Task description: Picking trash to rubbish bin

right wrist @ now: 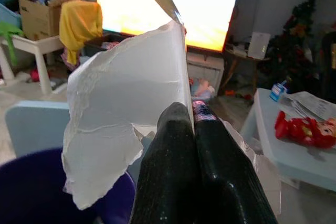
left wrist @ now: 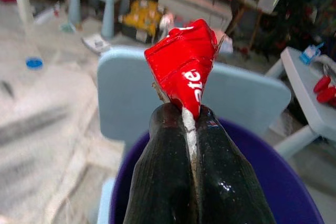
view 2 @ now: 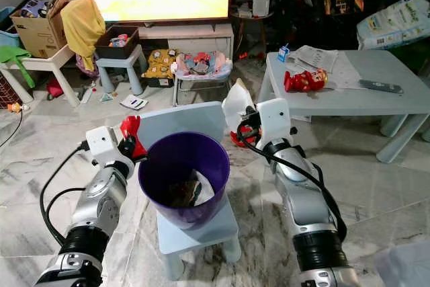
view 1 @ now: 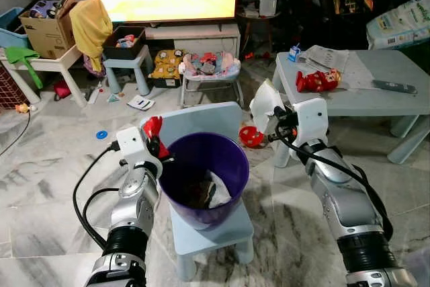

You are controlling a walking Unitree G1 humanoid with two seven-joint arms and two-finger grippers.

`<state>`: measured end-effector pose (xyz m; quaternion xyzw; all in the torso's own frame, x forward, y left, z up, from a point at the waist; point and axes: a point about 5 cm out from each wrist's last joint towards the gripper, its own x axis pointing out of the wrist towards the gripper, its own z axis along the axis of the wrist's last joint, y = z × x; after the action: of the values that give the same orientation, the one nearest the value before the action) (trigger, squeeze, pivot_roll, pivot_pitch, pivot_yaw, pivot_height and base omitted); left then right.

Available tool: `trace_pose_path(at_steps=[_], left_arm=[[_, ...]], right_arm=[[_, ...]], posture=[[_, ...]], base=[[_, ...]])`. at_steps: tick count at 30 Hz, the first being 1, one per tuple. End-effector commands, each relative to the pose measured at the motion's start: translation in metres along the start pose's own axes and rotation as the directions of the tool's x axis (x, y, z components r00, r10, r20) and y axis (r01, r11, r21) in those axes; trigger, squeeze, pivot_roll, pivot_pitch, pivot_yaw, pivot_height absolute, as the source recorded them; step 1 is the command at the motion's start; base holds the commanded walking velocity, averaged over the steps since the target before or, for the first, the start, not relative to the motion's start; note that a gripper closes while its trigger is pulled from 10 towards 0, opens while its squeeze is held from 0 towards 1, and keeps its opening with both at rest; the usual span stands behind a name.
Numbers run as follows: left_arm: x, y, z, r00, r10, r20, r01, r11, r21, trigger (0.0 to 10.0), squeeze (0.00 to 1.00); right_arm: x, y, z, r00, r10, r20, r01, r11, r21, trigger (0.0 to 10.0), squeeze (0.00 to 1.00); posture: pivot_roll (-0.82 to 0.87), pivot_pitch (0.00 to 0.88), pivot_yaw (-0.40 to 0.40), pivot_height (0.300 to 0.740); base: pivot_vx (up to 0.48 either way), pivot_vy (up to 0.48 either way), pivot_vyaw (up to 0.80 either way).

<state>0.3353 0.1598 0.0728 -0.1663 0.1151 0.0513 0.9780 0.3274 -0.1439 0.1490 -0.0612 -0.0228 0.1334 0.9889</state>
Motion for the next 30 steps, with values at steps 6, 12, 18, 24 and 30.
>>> trace_pose_path(at_steps=[6,12,18,24,30], left_arm=[[0.008,-0.014,-0.010,0.992,-0.103,-0.078,0.101,0.994,-0.028,10.0,0.00],[0.010,-0.025,-0.024,0.979,-0.137,-0.154,0.129,0.990,-0.063,10.0,1.00],[0.011,-0.026,-0.027,0.979,-0.125,-0.163,0.114,0.991,-0.076,10.0,1.00],[0.013,-0.021,-0.025,0.981,-0.116,-0.153,0.106,0.992,-0.073,10.0,1.00],[0.013,-0.010,-0.024,0.988,-0.066,-0.142,0.059,0.997,-0.056,10.0,1.00]], right_arm=[[-0.010,-0.008,0.012,0.999,-0.025,0.043,0.026,0.999,-0.018,0.0,0.00],[-0.024,-0.014,0.013,0.998,-0.043,0.034,0.045,0.998,-0.036,0.0,0.00],[-0.031,-0.017,0.012,0.998,-0.055,0.016,0.055,0.998,-0.042,0.0,0.00],[-0.031,-0.015,0.013,0.999,-0.051,0.006,0.051,0.998,-0.038,0.0,0.00],[-0.028,-0.013,0.014,0.999,-0.047,0.005,0.047,0.998,-0.030,0.0,0.00]], posture=[[-0.10,0.083,0.002,0.740],[-0.14,0.108,-0.003,0.740],[-0.15,0.115,-0.006,0.740],[-0.15,0.110,-0.014,0.740],[-0.14,0.097,-0.011,0.740]], base=[[0.000,0.000,0.00],[0.000,0.000,0.00],[0.000,0.000,0.00],[0.000,0.000,0.00],[0.000,0.000,0.00]])
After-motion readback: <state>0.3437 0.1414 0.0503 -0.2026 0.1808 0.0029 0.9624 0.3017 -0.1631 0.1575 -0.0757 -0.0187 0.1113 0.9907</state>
